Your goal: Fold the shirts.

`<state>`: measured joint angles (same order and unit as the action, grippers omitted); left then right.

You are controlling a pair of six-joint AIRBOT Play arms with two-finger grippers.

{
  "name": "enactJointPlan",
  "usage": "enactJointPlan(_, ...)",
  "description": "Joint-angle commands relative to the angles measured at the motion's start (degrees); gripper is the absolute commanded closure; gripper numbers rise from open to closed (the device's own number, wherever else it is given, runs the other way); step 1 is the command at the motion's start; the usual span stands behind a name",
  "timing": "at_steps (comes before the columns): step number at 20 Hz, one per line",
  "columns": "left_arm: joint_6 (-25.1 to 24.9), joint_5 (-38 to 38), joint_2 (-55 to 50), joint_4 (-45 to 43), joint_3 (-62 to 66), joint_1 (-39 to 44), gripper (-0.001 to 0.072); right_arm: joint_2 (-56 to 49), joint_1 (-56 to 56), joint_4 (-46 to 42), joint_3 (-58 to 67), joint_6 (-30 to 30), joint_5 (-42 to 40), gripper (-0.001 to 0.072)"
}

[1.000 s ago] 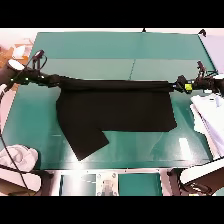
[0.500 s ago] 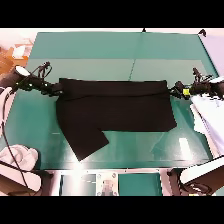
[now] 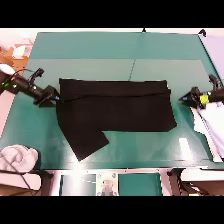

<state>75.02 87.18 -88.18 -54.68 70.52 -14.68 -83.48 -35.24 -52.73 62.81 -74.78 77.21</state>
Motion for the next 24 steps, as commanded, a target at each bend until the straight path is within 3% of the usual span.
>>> enactJointPlan(1,1.55,-2.14,14.97,-2.47,-17.81,-2.78,0.0070,14.67,-5.51,-1.99,-19.45,-4.15,-3.34,0.0411)
enactJointPlan(2,2.10,-3.98,19.87,-3.52,-23.28,-3.50,0.0071,18.43,-6.86,-1.99,-24.85,-5.38,-5.53,0.0406)
enactJointPlan(4,5.70,-8.81,29.11,-5.81,-33.70,-3.65,0.0070,24.28,-7.89,-1.95,-33.92,-6.29,-9.03,0.0304)
enactJointPlan(6,6.08,-12.72,34.18,-3.85,-41.59,-3.63,0.0071,26.75,-7.21,-1.75,-39.58,-6.27,-13.40,0.0303)
enactJointPlan(13,6.43,-33.81,34.88,8.07,-54.82,11.61,0.0072,25.55,-6.14,4.22,-46.14,-6.16,-23.26,0.0284)
enactJointPlan(16,7.45,-38.01,34.10,10.40,-55.30,15.61,0.0175,22.38,-2.99,7.72,-46.12,-5.97,-26.38,0.0284)
enactJointPlan(18,7.13,-39.30,32.06,13.60,-55.30,17.03,0.0183,19.76,0.22,9.94,-46.05,-5.31,-28.57,0.0289)
enactJointPlan(19,6.29,-39.67,31.78,14.73,-55.28,17.22,0.0401,19.04,1.27,10.12,-45.83,-4.28,-28.76,0.0340)
enactJointPlan(20,4.15,-39.58,31.78,15.28,-54.66,17.16,0.0683,18.84,1.64,10.14,-45.46,-3.39,-28.72,0.0501)
enactJointPlan(21,3.80,-39.15,31.93,14.93,-53.37,17.05,0.0683,18.93,1.62,10.14,-44.76,-2.56,-28.33,0.0665)
enactJointPlan(24,5.55,-32.59,32.41,7.34,-46.01,17.07,0.0684,18.97,1.51,7.28,-40.41,-2.64,-22.84,0.0693)
